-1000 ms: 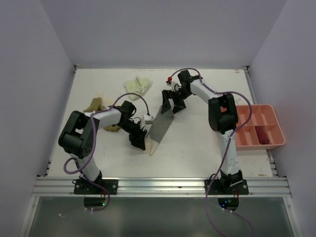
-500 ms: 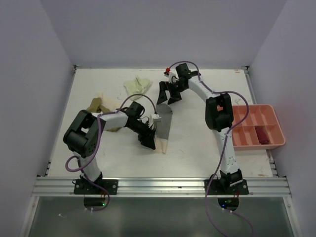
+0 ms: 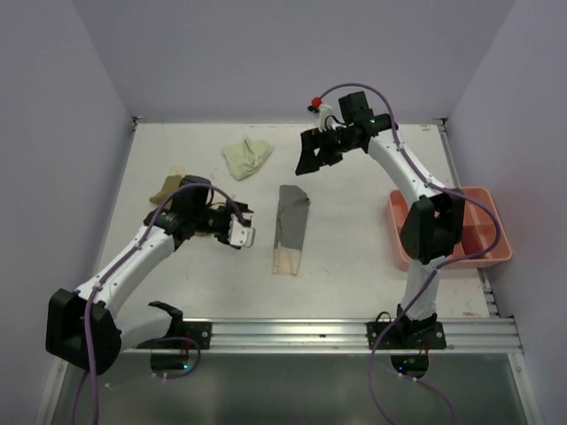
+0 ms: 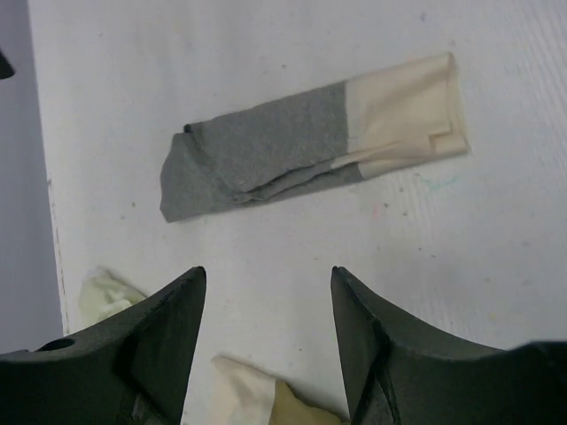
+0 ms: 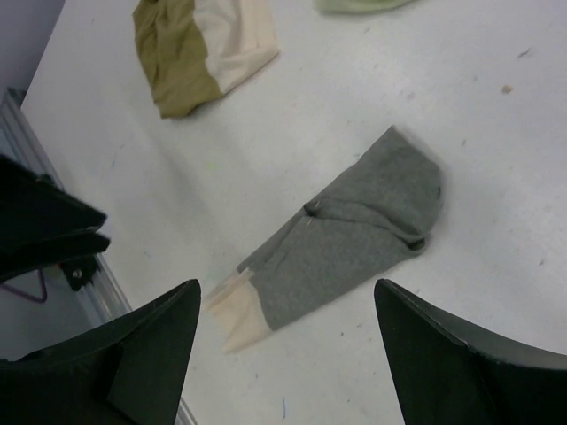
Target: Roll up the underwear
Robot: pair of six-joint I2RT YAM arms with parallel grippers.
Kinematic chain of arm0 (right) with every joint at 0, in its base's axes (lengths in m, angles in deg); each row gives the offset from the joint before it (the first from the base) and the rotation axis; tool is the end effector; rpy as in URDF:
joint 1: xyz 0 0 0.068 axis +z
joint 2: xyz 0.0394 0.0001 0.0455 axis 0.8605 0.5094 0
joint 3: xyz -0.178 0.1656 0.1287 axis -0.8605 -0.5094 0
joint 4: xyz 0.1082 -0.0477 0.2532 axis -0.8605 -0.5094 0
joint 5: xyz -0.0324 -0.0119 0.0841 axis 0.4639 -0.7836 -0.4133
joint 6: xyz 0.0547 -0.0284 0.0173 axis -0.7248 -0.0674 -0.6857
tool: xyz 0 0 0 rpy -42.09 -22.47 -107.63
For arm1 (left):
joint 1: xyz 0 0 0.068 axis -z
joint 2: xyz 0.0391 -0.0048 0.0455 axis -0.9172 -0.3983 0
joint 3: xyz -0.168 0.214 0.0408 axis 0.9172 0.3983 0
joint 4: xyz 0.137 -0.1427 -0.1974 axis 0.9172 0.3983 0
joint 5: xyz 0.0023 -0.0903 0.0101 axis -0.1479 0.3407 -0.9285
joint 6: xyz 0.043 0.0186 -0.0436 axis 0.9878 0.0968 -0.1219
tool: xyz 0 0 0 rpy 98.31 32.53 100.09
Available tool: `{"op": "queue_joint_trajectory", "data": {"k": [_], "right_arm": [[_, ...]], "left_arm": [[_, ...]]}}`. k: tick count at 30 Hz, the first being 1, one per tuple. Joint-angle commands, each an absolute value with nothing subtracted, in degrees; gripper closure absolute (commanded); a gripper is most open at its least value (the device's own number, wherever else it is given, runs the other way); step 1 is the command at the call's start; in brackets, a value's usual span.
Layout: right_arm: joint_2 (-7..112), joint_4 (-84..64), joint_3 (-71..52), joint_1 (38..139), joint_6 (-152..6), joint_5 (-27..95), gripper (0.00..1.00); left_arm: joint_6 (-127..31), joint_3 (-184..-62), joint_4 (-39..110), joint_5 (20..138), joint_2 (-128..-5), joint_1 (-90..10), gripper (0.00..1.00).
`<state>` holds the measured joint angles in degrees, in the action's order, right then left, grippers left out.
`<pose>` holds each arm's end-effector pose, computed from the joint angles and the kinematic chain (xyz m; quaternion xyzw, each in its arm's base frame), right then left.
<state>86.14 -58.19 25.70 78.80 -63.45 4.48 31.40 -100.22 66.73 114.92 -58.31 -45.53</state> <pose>0.4323 0.1838 0.3051 -0.2716 0.8642 0.3386 0.2546 0.2319 -0.1259 0.2562 0.7021 0.5178 -0.1835 0.4530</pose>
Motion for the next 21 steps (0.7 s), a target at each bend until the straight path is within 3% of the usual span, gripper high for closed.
{"op": "queue_joint_trajectory", "data": {"k": [1, 9, 21], "right_arm": [[82.7, -57.6, 15.4, 80.8, -63.2, 0.2, 0.18], [80.8, -53.7, 0.7, 85.7, -62.5, -2.0, 0.31], [84.2, -54.0, -1.8, 88.0, -61.4, -3.2, 0.40]], "left_arm": [[61.2, -93.1, 71.2, 112.2, -58.4, -42.9, 0.38], [75.2, -82.1, 54.4, 111.7, -59.9, -33.3, 0.44], [85.6, -81.1, 48.6, 108.3, -68.7, -27.1, 0.44]]}}
